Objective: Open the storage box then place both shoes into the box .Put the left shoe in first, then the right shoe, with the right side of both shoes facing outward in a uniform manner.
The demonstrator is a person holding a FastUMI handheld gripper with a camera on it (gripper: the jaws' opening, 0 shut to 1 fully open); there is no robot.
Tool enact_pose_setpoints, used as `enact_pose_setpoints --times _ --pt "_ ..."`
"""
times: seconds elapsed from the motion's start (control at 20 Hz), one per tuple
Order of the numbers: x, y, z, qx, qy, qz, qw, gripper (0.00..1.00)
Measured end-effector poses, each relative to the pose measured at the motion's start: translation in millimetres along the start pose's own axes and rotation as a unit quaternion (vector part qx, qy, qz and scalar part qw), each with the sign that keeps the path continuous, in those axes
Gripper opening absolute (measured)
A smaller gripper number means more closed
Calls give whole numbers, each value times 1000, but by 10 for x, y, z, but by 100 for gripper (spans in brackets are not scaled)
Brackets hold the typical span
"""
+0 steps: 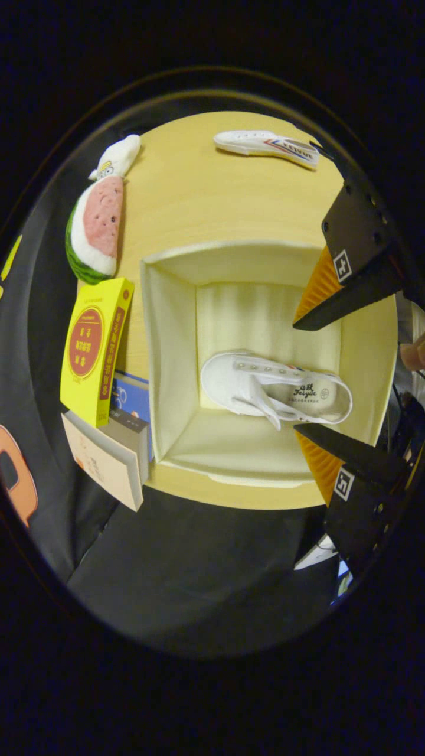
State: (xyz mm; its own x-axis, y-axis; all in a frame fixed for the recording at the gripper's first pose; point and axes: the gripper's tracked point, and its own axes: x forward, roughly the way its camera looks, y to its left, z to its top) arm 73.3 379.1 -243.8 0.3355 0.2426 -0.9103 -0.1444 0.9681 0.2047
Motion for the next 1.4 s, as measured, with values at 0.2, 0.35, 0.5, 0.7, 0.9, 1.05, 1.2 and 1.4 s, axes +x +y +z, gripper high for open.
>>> enact_pose_setpoints --times 0.2,0.35,0.5,0.7,0.9,1.05,1.2,1.4 --pt "-459 -305 -138 -22 -18 3 1000 97" --pt "-760 -639 -279 -10 -22 11 1000 97" --pt "-1006 -1140 -364 -33 -22 2 999 97" --pt "-1146 -2001 -397 -28 -14 -31 999 97" --pt "-1212 -2850 -416 -44 1 -71 997 97" --pt "-1157 -3389 -448 -33 16 -83 996 97" --pt "-1027 -3902 -538 -28 32 -101 994 96" --pt "-764 -4456 -745 -15 52 -123 991 97"
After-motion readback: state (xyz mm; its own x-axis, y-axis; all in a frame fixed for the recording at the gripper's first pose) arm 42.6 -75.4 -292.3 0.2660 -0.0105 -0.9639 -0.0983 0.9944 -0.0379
